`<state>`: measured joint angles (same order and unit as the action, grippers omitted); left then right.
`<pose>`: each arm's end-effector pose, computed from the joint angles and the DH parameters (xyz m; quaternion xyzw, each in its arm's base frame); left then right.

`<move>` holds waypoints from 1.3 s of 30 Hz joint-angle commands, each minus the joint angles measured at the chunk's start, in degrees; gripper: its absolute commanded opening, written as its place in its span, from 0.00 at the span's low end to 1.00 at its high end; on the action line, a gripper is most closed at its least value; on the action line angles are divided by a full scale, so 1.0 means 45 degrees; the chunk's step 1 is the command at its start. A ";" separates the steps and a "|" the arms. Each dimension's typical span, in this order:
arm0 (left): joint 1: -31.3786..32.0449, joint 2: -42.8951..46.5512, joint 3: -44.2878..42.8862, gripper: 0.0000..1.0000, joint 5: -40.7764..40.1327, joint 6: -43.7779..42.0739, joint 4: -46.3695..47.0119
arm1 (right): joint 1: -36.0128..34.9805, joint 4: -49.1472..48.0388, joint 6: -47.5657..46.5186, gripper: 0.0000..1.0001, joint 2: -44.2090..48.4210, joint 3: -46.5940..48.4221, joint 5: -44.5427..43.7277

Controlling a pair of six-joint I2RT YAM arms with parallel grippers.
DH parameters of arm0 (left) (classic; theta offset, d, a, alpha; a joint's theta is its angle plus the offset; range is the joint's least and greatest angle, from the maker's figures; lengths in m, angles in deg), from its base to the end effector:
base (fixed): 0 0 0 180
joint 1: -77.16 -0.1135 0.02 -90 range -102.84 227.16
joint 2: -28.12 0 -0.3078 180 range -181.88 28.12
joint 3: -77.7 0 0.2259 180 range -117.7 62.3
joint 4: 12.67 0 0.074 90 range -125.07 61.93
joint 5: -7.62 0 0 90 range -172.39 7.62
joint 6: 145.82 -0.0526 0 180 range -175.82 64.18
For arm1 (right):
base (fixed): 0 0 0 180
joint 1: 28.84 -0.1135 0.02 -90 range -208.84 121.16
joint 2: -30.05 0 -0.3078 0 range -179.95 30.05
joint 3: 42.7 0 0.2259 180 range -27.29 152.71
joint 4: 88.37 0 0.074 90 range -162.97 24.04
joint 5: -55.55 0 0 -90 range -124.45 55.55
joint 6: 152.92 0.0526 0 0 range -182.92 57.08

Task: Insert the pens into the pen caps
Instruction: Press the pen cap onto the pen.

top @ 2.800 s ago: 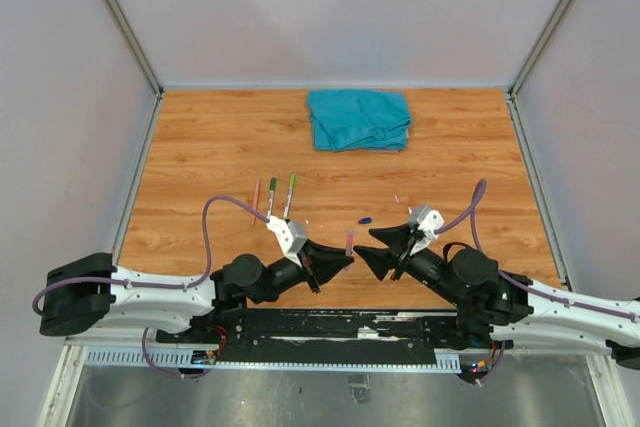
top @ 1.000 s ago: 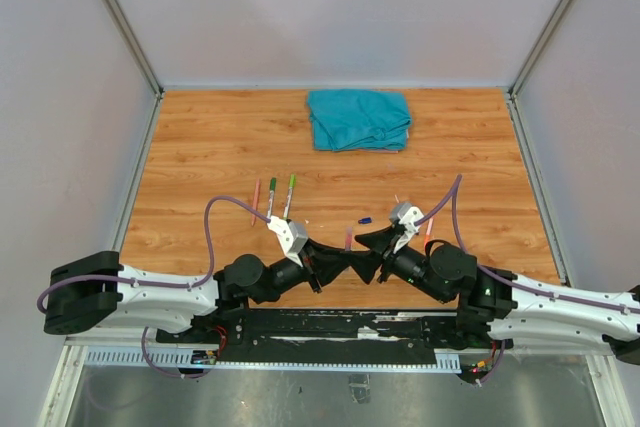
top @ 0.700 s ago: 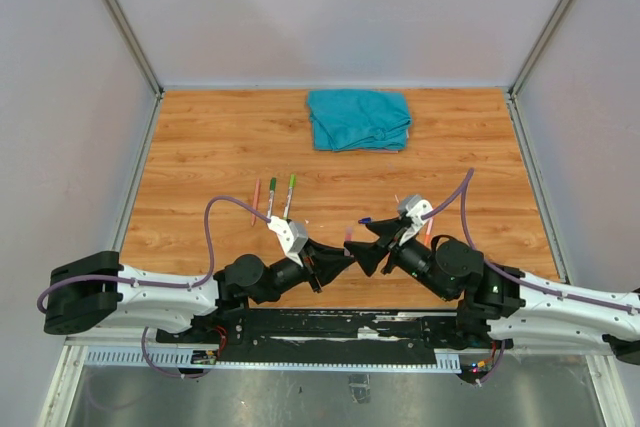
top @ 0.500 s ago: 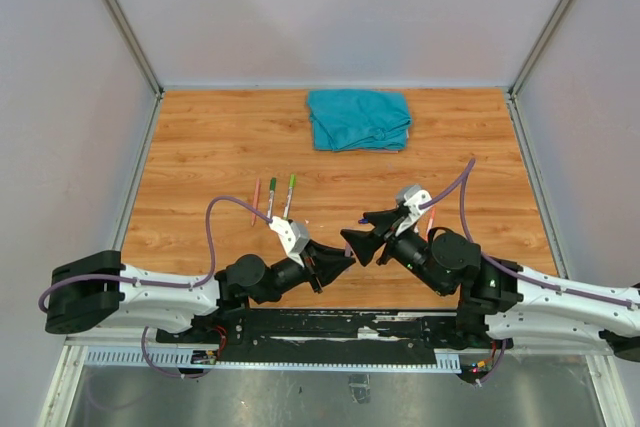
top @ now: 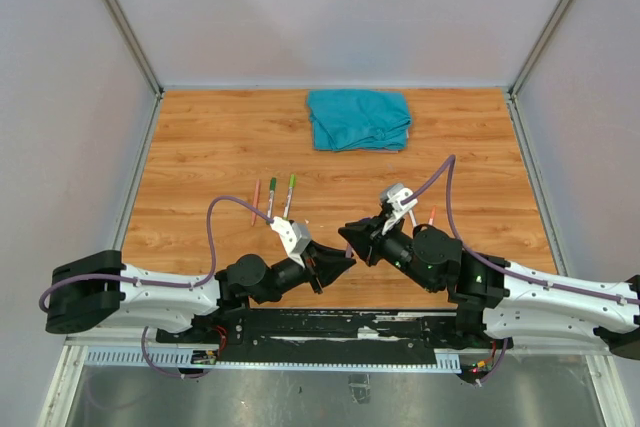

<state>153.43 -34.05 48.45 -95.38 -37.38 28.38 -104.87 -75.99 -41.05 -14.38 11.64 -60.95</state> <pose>0.0566 -0.1817 0.2806 0.2399 0.6112 -0.5019 0.5631 0.0575 0.1338 0.3626 -0.1789 0.6981 0.3990 0.5670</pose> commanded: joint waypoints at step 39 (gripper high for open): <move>-0.0005 0.2949 -0.1825 0.00 -0.1510 0.0445 -0.7433 | -0.0201 0.0961 -0.2108 0.59 0.4916 -0.2021 -0.1648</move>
<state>153.63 -22.73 42.12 -94.61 -39.26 6.00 -105.59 -80.04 -47.85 4.64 1.26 -61.72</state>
